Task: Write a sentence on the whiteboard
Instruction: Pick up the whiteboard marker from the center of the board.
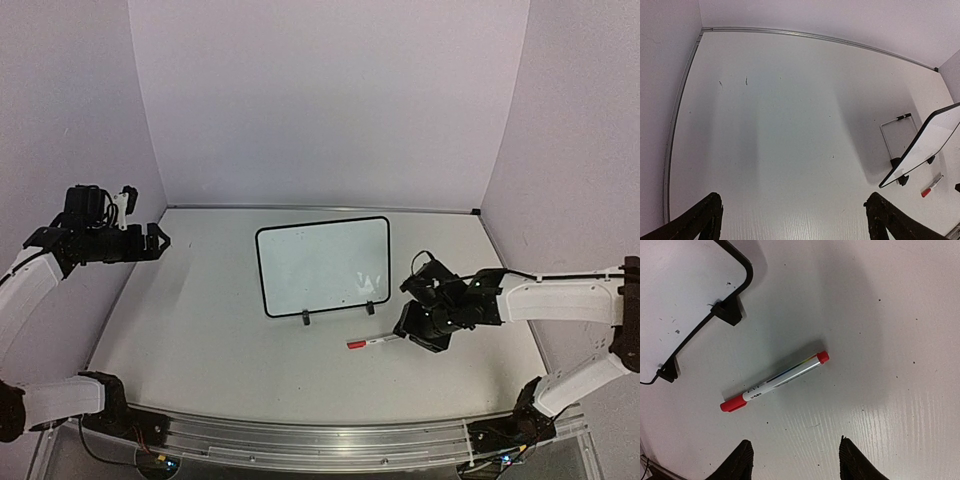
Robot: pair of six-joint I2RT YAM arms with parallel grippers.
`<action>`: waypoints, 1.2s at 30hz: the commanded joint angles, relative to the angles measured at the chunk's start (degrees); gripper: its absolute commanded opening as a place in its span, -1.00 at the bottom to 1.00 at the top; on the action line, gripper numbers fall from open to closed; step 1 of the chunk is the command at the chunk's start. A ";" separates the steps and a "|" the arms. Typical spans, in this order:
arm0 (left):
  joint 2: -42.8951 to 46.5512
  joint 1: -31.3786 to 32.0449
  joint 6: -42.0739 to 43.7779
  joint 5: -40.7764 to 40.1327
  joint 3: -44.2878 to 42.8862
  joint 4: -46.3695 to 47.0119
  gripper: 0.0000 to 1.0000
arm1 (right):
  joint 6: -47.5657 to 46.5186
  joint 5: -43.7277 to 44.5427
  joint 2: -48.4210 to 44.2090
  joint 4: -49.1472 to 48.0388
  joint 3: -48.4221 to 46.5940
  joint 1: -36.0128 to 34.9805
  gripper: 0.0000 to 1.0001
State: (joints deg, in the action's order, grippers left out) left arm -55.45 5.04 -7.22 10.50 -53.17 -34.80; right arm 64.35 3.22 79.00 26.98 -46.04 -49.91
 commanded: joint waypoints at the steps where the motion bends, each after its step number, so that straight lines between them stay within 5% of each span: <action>1: 1.58 -0.06 0.81 0.07 -0.40 1.41 0.99 | 3.03 0.10 6.40 -1.31 -4.94 0.13 0.09; 13: 2.20 -0.03 0.69 0.31 -0.44 1.33 0.99 | 3.73 3.07 18.10 -1.57 -11.75 0.12 0.00; 36: 2.25 -0.03 0.76 -1.30 -0.50 0.68 0.99 | 5.05 7.31 23.79 -1.59 -13.20 0.14 -0.07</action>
State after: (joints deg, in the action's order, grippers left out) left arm -54.26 5.04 -7.25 10.29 -53.17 -34.85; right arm 69.08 8.15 101.67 25.08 -56.76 -49.91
